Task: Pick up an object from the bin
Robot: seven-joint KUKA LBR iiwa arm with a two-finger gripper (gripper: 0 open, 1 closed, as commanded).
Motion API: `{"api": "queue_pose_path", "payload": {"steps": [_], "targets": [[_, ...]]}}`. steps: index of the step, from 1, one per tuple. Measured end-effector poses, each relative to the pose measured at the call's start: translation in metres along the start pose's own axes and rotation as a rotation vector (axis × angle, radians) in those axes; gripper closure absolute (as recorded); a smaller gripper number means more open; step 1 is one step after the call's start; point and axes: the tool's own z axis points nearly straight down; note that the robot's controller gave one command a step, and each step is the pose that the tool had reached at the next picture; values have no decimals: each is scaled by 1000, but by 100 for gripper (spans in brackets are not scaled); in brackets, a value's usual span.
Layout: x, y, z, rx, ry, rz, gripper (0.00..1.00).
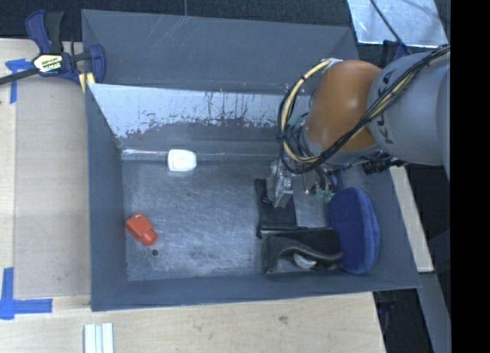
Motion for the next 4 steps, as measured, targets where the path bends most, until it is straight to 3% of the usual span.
{"api": "queue_pose_path", "payload": {"steps": [1, 2, 3, 4], "targets": [[26, 19, 15, 0, -1, -399, 100], [7, 10, 16, -1, -1, -366, 100], [41, -4, -133, 1, -7, -428, 100], [63, -26, -49, -1, 10, -375, 100]]}}
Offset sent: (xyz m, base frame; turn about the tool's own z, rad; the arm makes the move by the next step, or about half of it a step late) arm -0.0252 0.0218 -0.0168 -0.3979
